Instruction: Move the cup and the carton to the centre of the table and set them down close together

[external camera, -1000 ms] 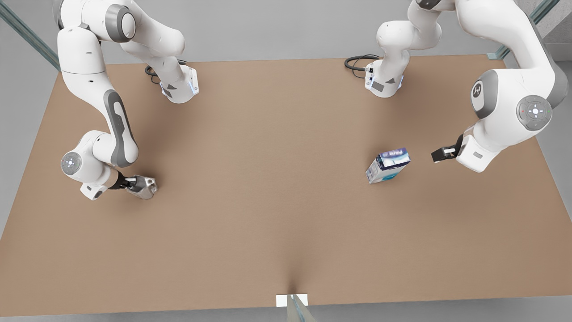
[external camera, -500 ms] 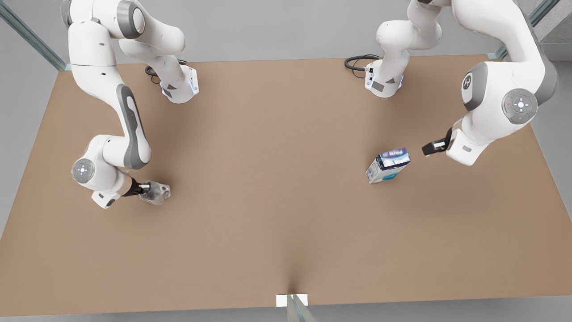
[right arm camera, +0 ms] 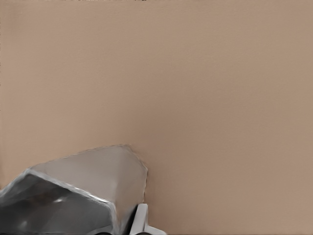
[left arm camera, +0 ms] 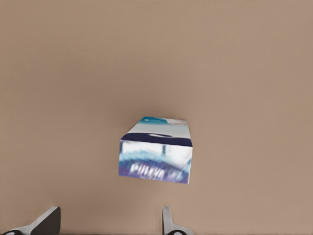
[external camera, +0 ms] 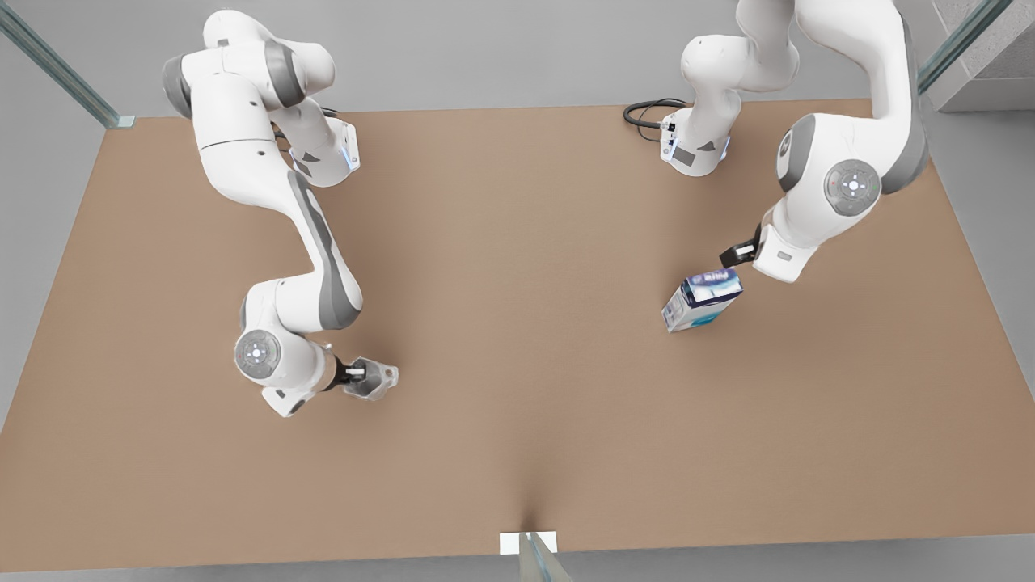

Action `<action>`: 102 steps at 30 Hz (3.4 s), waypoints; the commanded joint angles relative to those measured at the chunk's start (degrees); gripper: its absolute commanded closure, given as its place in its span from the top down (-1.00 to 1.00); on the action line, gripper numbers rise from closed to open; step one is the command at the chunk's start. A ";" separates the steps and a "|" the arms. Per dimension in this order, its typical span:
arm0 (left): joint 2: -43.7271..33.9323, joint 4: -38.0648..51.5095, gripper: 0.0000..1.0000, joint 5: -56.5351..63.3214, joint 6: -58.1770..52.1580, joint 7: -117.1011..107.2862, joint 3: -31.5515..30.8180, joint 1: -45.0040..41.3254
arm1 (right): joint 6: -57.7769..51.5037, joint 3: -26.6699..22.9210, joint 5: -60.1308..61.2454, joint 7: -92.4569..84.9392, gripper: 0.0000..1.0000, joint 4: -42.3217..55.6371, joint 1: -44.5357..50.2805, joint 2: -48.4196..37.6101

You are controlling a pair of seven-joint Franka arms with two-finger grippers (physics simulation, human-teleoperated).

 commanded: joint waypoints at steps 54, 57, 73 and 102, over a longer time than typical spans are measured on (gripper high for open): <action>-1.57 -24.03 1.00 -6.41 32.95 -63.13 4.30 -1.35 | 11.91 -4.55 3.71 34.63 0.51 25.86 25.65 21.84; -1.30 -24.11 1.00 -6.41 32.95 -63.13 4.30 -1.35 | 11.21 -4.64 3.71 34.63 0.51 25.86 25.65 21.58; 1.33 -24.03 -0.04 -6.50 34.44 -63.05 4.30 -2.31 | -18.93 -4.20 -3.50 5.47 1.00 1.87 -3.87 -25.71; 26.12 12.98 0.41 4.22 25.74 -91.88 -20.66 -10.57 | -26.76 -3.32 -9.39 -6.41 1.00 10.39 -11.88 -22.55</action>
